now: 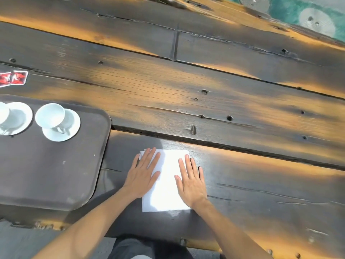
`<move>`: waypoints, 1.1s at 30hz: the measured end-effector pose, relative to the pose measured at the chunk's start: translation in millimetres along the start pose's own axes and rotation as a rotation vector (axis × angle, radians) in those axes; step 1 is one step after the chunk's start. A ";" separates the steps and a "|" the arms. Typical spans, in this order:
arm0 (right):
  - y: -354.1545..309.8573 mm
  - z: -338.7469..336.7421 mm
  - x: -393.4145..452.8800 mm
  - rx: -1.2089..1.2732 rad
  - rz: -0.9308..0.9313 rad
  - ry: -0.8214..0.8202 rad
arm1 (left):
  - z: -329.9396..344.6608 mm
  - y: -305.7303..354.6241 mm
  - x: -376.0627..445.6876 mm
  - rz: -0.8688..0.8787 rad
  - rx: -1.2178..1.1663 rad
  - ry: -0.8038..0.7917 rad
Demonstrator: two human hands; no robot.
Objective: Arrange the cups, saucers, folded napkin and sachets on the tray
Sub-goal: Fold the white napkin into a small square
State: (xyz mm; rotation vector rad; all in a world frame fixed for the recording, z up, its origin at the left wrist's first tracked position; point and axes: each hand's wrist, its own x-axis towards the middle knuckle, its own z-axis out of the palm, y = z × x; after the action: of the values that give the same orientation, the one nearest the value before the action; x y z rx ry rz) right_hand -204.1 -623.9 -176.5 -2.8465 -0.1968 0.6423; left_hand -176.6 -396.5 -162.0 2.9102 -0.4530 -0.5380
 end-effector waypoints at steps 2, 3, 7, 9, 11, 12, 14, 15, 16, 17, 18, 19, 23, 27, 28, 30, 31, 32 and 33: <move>-1.3 -7.3 -0.9 0.047 -0.007 -0.016 | -6.5 4.3 -5.7 -0.006 0.056 0.001; -0.9 -12.5 -2.9 0.091 -0.007 -0.005 | -11.3 6.5 -12.2 0.017 0.068 0.016; 14.1 -24.6 -42.3 0.174 -0.110 0.119 | -5.0 17.7 -71.8 0.228 -0.021 0.120; 24.4 -18.3 -71.6 0.164 -0.205 0.076 | 4.1 21.1 -106.6 0.246 -0.108 0.098; 35.5 -8.9 -96.1 0.153 -0.249 0.050 | 12.4 23.2 -128.0 0.225 -0.117 0.082; 40.4 -4.6 -104.0 0.137 -0.259 0.076 | 15.3 25.3 -131.8 0.203 -0.117 0.086; 43.4 -2.4 -111.8 0.101 -0.251 0.141 | 15.8 31.3 -129.6 0.134 -0.105 0.119; 41.6 -4.1 -113.1 0.083 -0.235 0.158 | 12.8 35.4 -127.2 0.103 -0.091 0.122; 38.4 -6.3 -114.1 0.058 -0.214 0.166 | 9.0 39.9 -125.2 0.085 -0.080 0.117; 35.1 -7.6 -115.2 0.031 -0.202 0.171 | 4.3 44.0 -124.2 0.074 -0.072 0.111; 32.5 -7.9 -117.1 0.010 -0.197 0.179 | 0.8 47.3 -124.0 0.070 -0.066 0.108; 31.0 -8.3 -119.3 0.002 -0.190 0.188 | -2.7 49.5 -124.9 0.065 -0.072 0.104; 32.6 -8.4 -130.2 0.060 -0.145 0.162 | -7.4 45.1 -136.7 0.036 -0.185 0.139; 31.9 -2.3 -138.3 0.107 -0.114 0.020 | -0.6 30.9 -151.7 0.012 -0.310 0.137; 28.8 -2.2 -137.7 0.105 -0.107 -0.006 | -2.1 29.3 -154.7 0.011 -0.349 0.160; 19.3 -0.8 -135.7 0.089 -0.114 -0.023 | -8.5 29.7 -158.7 0.015 -0.399 0.218; 14.4 0.5 -135.3 0.086 -0.126 -0.005 | -10.9 30.4 -159.7 0.020 -0.424 0.240; 10.5 1.7 -135.1 0.089 -0.140 0.031 | -13.8 31.3 -160.4 0.025 -0.443 0.257; 8.2 2.1 -135.2 0.097 -0.154 0.078 | -17.1 31.8 -161.3 0.024 -0.455 0.268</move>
State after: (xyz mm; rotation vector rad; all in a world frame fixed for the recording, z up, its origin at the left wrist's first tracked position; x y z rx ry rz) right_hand -325.4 -655.3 -125.1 -2.7245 -0.3578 0.4940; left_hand -322.3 -373.6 -87.5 2.4841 -0.2828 -0.2050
